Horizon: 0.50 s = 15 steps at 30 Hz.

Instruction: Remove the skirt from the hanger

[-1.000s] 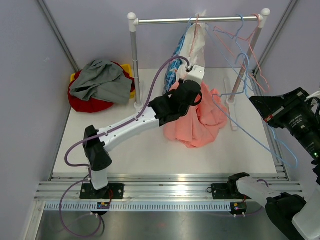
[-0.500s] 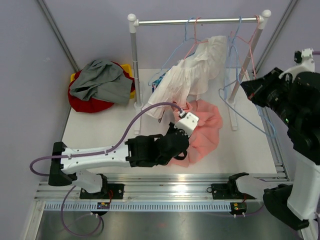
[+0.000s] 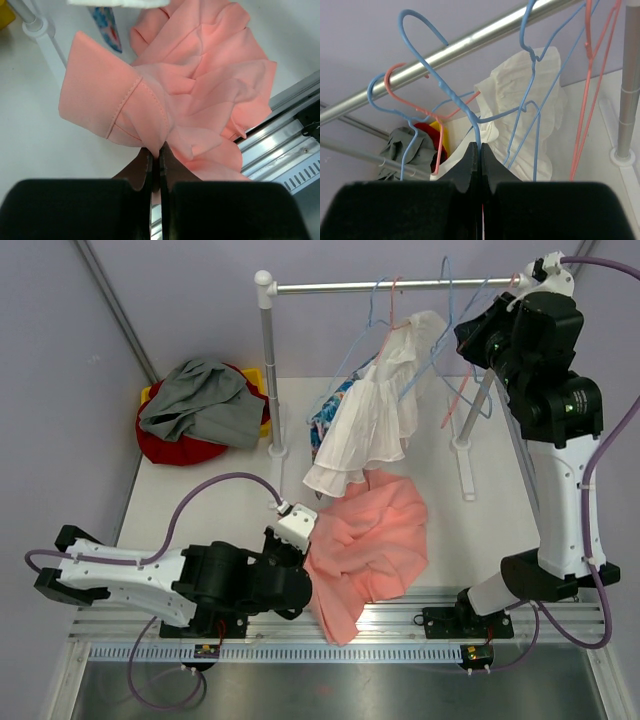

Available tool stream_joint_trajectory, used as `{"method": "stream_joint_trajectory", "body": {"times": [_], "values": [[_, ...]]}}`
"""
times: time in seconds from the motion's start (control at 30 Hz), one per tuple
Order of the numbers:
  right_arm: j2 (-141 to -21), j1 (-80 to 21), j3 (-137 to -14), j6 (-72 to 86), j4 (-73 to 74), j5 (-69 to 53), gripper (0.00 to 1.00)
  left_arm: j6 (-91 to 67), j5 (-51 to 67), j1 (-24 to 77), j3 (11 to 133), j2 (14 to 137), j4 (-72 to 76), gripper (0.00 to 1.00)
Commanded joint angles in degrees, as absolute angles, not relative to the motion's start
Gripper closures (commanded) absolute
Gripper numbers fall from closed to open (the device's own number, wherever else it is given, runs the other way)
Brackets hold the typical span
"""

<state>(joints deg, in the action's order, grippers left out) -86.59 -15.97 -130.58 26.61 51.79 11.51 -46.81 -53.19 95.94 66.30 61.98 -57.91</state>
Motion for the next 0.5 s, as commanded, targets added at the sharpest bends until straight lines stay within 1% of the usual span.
{"method": "stream_joint_trajectory", "body": {"times": [0.0, 0.17, 0.27, 0.33, 0.37, 0.4, 0.47], "values": [[-87.80, -15.82, -133.07, 24.52, 44.04, 15.38, 1.00, -54.84, -59.06, 97.21, 68.64, 62.13, -63.97, 1.00], [-90.00, -15.47, -132.89, 22.86, 42.80, 18.98, 1.00, -56.25, -60.38, 98.08, 73.55, 63.63, -67.76, 1.00], [-90.36, -15.12, -130.35, 23.11, 43.07, 19.16, 1.00, -57.21, -63.88, 98.17, 78.04, 64.07, -73.97, 1.00], [-88.95, -15.03, -124.83, 23.12, 41.23, 19.25, 1.00, -58.09, -65.91, 98.09, 81.89, 64.86, -77.68, 1.00], [-87.03, -14.94, -122.72, 23.29, 40.70, 19.68, 1.00, -58.62, -68.27, 98.09, 83.31, 65.12, -81.87, 1.00], [-86.14, -14.68, -118.78, 23.38, 40.00, 19.95, 1.00, -59.06, -69.16, 97.82, 84.45, 65.47, -83.65, 1.00], [-83.25, -14.33, -115.24, 23.82, 38.85, 20.13, 1.00, -57.75, -71.01, 96.77, 87.36, 65.30, -86.03, 1.00]]}}
